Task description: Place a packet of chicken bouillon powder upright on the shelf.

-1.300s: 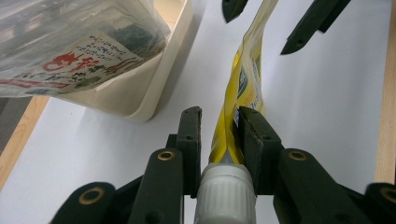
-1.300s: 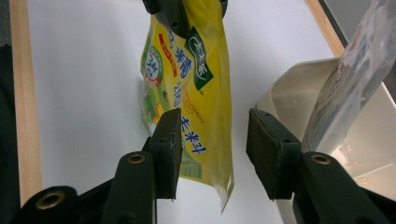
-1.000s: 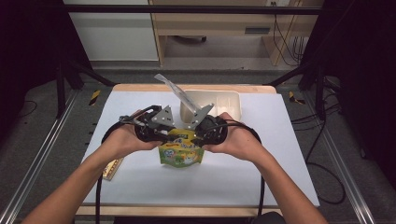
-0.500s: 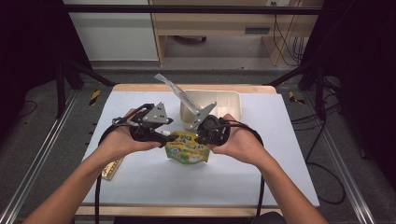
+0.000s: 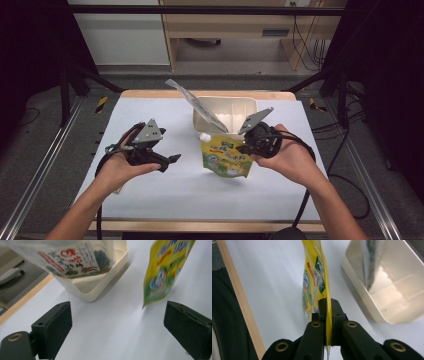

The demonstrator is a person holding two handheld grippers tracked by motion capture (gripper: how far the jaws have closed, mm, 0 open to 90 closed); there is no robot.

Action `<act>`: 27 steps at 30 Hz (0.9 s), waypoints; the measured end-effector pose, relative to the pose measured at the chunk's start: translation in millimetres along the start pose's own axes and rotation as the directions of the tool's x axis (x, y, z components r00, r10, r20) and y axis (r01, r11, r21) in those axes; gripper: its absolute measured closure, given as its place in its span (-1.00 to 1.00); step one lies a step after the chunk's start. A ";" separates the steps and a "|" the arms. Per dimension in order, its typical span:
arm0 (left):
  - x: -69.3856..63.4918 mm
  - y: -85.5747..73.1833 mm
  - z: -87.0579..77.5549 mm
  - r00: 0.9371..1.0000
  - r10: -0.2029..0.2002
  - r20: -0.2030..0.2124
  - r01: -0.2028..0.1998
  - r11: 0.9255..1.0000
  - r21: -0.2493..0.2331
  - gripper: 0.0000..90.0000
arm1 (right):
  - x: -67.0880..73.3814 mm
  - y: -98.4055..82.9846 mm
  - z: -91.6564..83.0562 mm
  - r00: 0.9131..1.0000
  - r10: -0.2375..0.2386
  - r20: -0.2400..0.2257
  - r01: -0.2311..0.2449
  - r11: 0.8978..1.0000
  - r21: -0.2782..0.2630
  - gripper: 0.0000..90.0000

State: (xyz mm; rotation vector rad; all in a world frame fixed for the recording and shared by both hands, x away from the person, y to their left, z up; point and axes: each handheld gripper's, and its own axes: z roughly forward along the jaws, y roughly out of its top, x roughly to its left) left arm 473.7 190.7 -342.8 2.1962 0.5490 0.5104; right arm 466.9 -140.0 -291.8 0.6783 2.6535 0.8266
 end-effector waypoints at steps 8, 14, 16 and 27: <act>-14.7 -32.8 21.1 1.000 -0.013 -0.012 0.014 1.000 0.020 -0.84 | -19.1 -14.2 -25.4 0.990 0.129 0.053 -0.129 0.992 -0.005 1.00; -16.9 -54.7 33.3 0.998 -0.052 -0.018 0.053 0.998 0.021 -0.86 | -32.2 -15.2 -38.4 0.976 0.197 0.088 -0.197 0.980 -0.012 1.00; -17.4 -62.1 35.7 0.998 -0.051 -0.034 0.053 0.998 0.032 -0.86 | -36.7 -14.4 -42.6 0.970 0.219 0.103 -0.218 0.976 -0.018 1.00; -25.5 -84.4 37.6 0.994 -0.073 -0.079 0.076 0.996 0.039 -0.86 | -60.7 0.1 -57.5 0.938 0.307 0.158 -0.302 0.952 -0.056 1.00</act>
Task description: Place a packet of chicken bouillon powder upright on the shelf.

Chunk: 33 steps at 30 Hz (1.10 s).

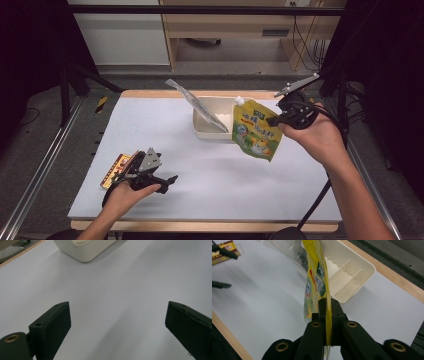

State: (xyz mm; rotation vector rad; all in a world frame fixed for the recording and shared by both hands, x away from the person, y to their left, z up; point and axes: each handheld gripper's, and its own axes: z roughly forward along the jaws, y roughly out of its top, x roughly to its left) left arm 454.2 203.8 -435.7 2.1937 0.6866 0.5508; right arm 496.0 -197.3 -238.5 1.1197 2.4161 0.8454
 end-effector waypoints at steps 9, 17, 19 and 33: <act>-4.2 -12.3 1.9 1.000 -0.010 -0.006 0.010 1.000 0.026 -0.86 | -14.4 28.1 2.3 0.997 0.060 0.056 -0.060 0.998 -0.015 1.00; -7.3 -14.5 6.4 0.999 -0.024 -0.049 0.025 0.999 0.022 -0.86 | -29.4 50.1 11.4 0.984 0.150 0.091 -0.146 0.988 -0.046 1.00; -5.8 -14.8 5.7 0.998 -0.027 -0.052 0.028 0.999 0.020 -0.86 | -32.3 55.3 14.7 0.981 0.161 0.111 -0.156 0.986 -0.050 1.00; 9.3 -20.2 -4.1 0.996 -0.063 -0.056 0.063 0.998 -0.002 -0.85 | -57.3 71.6 52.8 0.948 0.290 0.131 -0.285 0.957 -0.058 1.00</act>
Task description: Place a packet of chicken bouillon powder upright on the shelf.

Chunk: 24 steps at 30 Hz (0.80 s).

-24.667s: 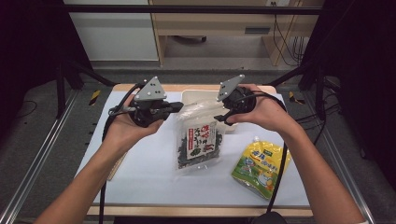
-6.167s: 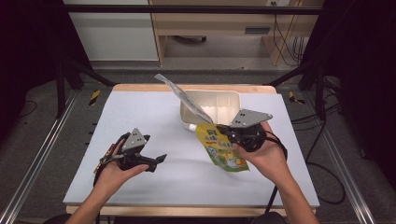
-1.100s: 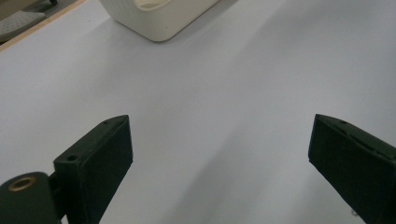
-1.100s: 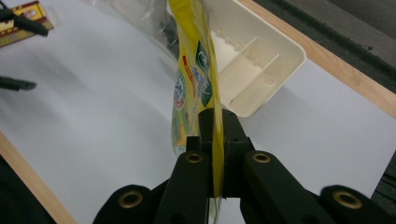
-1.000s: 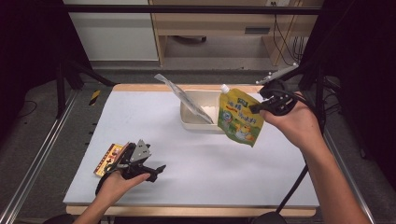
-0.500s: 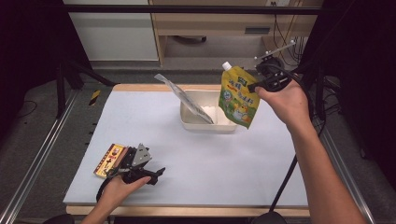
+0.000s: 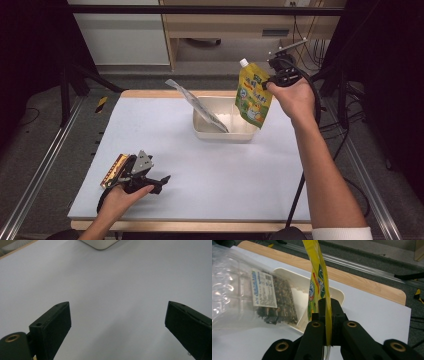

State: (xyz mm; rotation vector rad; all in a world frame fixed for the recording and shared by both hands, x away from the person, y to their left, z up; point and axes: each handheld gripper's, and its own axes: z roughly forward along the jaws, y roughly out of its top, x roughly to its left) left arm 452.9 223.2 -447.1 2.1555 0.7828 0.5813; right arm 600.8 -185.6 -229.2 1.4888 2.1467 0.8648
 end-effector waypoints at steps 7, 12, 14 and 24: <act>-0.1 -0.1 -0.3 1.000 0.005 0.001 -0.005 1.000 0.006 -0.85 | -0.6 7.0 19.4 0.998 0.063 0.022 -0.063 0.998 0.013 1.00; -0.1 -0.2 -0.1 1.000 0.008 0.004 -0.008 1.000 0.009 -0.85 | -0.3 8.8 30.1 0.996 0.084 0.034 -0.085 0.996 0.022 1.00; -0.8 0.1 0.2 1.000 0.011 0.008 -0.011 1.000 0.010 -0.85 | 1.5 8.4 33.2 0.995 0.092 0.037 -0.093 0.995 0.026 1.00; -2.4 0.1 1.7 1.000 0.010 0.010 -0.011 1.000 0.011 -0.85 | 7.1 12.3 46.1 0.993 0.106 0.043 -0.108 0.993 0.049 1.00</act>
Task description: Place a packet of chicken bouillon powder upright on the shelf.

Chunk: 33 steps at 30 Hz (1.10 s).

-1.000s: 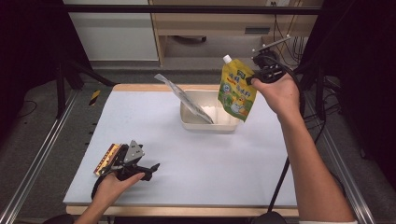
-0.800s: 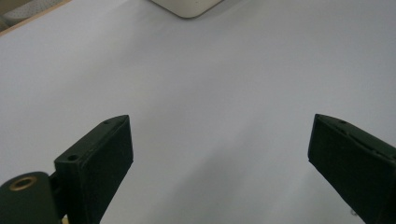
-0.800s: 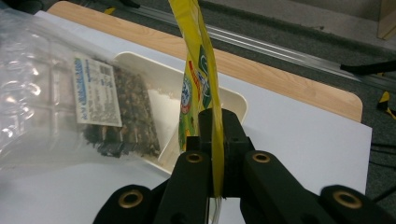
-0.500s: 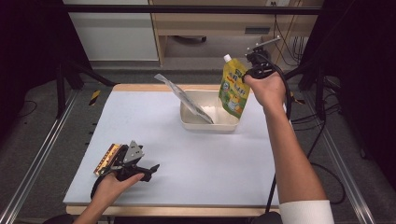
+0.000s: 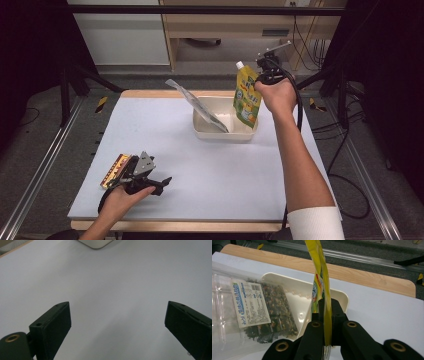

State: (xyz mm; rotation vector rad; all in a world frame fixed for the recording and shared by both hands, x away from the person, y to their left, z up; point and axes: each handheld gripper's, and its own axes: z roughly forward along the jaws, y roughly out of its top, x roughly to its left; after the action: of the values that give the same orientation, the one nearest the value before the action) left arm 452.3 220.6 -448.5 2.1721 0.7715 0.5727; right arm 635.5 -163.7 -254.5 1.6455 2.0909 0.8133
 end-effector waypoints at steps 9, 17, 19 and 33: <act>-0.6 -0.2 1.5 1.000 0.006 0.007 -0.006 1.000 0.008 -0.87 | 10.0 5.6 7.8 1.000 -0.011 0.015 0.011 1.000 0.012 1.00; -2.0 0.0 2.7 1.000 0.014 0.010 -0.014 1.000 0.015 -0.87 | 23.2 11.1 12.4 1.000 -0.013 0.014 0.013 1.000 0.012 1.00; -2.1 -0.1 3.0 1.000 0.015 0.009 -0.015 1.000 0.017 -0.87 | 27.4 11.4 14.2 1.000 -0.021 0.018 0.021 1.000 0.009 1.00; -2.7 0.2 3.1 1.000 0.029 0.012 -0.029 0.999 0.022 -0.86 | 35.2 5.7 22.4 1.000 0.028 -0.001 -0.028 0.999 -0.030 1.00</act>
State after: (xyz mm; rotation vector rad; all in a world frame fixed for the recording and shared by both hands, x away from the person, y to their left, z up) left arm 452.3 217.2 -450.7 2.2081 0.7444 0.5689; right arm 644.0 -124.0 -265.7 1.6624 2.0507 0.8498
